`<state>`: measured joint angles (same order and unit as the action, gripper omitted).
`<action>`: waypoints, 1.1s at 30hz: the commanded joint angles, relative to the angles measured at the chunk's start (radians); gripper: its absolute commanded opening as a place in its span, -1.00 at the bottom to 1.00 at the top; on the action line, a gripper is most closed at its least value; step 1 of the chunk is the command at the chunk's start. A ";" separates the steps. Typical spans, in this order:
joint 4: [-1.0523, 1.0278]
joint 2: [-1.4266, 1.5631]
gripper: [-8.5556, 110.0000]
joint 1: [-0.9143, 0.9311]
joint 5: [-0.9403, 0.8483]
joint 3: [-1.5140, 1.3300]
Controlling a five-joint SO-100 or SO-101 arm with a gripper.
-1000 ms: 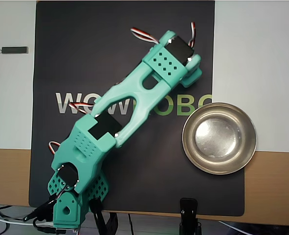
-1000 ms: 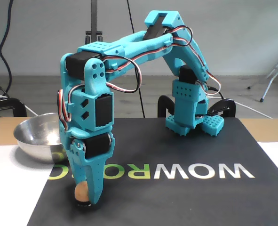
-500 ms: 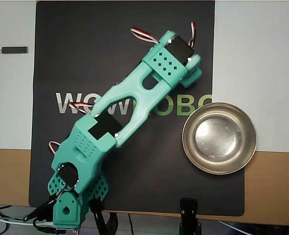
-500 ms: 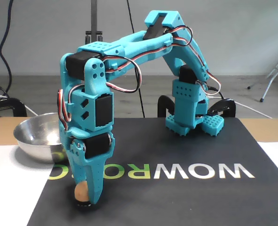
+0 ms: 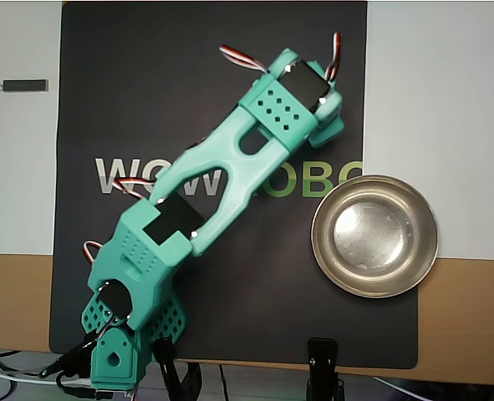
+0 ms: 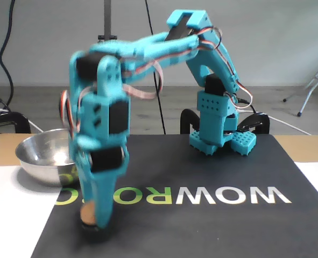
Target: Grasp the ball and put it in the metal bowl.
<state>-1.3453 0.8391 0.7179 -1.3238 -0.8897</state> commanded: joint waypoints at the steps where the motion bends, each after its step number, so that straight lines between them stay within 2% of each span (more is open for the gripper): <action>1: -0.005 0.094 -0.29 -0.006 0.043 0.020; 5: -0.011 0.121 -0.28 -0.006 0.109 0.018; 15: -0.176 0.236 -0.28 -0.029 0.112 0.006; 26: -0.169 0.468 -0.28 -0.054 0.117 -0.247; 33: -0.167 0.531 -0.28 -0.048 0.284 -0.275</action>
<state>-1.5171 1.2993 0.6657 -1.0799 -1.1628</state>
